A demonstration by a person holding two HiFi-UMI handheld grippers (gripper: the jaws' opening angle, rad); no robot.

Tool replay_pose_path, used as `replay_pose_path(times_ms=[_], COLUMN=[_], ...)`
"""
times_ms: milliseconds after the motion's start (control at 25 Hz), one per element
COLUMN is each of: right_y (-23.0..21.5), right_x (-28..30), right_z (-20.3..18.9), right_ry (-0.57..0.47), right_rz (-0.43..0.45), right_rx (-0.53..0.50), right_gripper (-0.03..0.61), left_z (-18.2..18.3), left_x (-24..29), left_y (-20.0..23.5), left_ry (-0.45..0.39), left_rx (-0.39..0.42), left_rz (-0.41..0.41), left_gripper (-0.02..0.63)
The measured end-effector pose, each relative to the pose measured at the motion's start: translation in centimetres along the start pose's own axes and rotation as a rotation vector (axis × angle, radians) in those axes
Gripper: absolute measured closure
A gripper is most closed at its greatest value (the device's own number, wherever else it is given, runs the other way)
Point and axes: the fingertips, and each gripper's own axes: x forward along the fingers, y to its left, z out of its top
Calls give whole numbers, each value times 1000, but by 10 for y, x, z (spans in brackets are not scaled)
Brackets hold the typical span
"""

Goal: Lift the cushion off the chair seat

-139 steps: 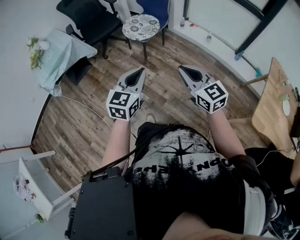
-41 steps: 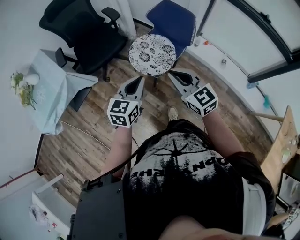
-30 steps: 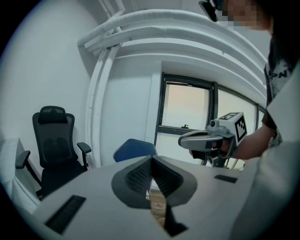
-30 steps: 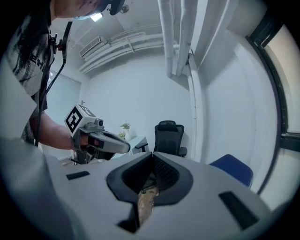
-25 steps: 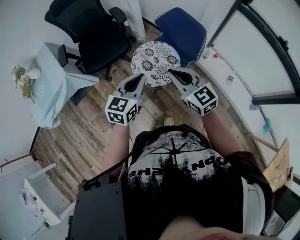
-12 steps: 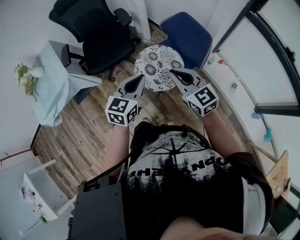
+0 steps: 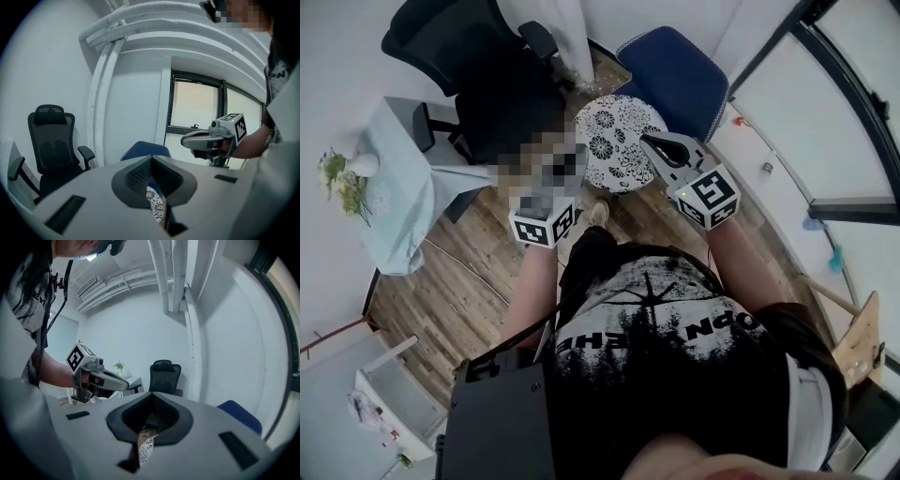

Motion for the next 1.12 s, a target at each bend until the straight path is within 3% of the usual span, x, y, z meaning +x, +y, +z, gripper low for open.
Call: replay_pose_path(times_ms=[560, 920, 1120], right_y=[-41, -57, -64], right_x=[94, 135, 152], right_z=[23, 2, -17], right_ry=[-3, 49, 78], right_rz=[-171, -263, -264], right_rx=[49, 79, 115], right_gripper=[560, 560, 560], left_z=[31, 1, -17], left_x=[46, 82, 102], left_y=[112, 146, 157], left_ry=[5, 70, 129], left_rx=[58, 81, 83], left_rz=[-139, -244, -273], left_gripper=[600, 600, 600])
